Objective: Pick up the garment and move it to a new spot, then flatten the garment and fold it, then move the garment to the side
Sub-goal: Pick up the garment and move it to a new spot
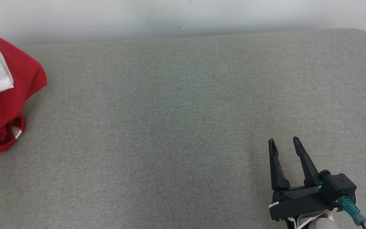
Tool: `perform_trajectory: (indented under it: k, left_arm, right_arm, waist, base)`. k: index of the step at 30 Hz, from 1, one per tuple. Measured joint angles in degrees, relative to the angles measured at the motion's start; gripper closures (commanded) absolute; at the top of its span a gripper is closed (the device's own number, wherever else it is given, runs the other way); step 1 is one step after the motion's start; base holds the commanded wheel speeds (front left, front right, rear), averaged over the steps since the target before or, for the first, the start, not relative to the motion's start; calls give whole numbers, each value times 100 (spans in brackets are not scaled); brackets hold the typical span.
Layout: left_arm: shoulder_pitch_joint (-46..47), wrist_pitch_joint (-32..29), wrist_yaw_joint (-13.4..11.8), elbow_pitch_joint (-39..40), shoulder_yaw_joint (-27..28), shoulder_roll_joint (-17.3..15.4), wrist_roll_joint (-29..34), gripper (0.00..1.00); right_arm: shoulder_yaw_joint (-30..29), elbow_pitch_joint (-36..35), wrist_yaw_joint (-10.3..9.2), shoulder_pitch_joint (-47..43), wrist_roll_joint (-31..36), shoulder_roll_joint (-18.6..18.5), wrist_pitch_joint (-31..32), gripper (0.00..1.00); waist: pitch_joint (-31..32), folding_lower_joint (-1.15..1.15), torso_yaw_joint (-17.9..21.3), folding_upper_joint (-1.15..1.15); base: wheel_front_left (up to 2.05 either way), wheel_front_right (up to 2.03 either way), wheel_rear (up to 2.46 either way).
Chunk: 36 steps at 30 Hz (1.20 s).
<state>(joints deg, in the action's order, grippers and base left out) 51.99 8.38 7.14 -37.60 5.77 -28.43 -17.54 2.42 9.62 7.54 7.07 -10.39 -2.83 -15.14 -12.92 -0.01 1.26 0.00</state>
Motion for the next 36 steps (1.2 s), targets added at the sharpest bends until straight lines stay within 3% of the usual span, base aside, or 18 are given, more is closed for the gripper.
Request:
perform_trajectory:
  k: [7,12,18,28,36]
  left_arm:
    - [183,-452,35,1065,-474,34,-104,100]
    - [279,-897,36,1848,-1025,322,-288,100]
    - [505,-1137,40,2215,-1608,875,-499,100]
    - [679,-1235,41,2065,-2984,1707,-788,100]
    - [230,-1111,41,1341,-3673,1954,-1034,100]
  right_arm:
    - [73,11,0,-2,-123,-1,-1,0]
    - [84,29,0,-2,-256,-2,-1,0]
    - [99,47,0,-51,-330,-3,0,0]
    - [163,79,0,-61,-411,-4,-1,0]
    - [142,87,0,-45,-408,-3,0,0]
  waist:
    - [74,0,237,0]
    - [117,0,613,0]
    - [126,0,1019,0]
    - [108,0,1538,0]
    - [78,0,1613,0]
  base:
    - [0,0,0]
    - [0,0,0]
    - [0,0,0]
    - [0,0,0]
    - [0,0,0]
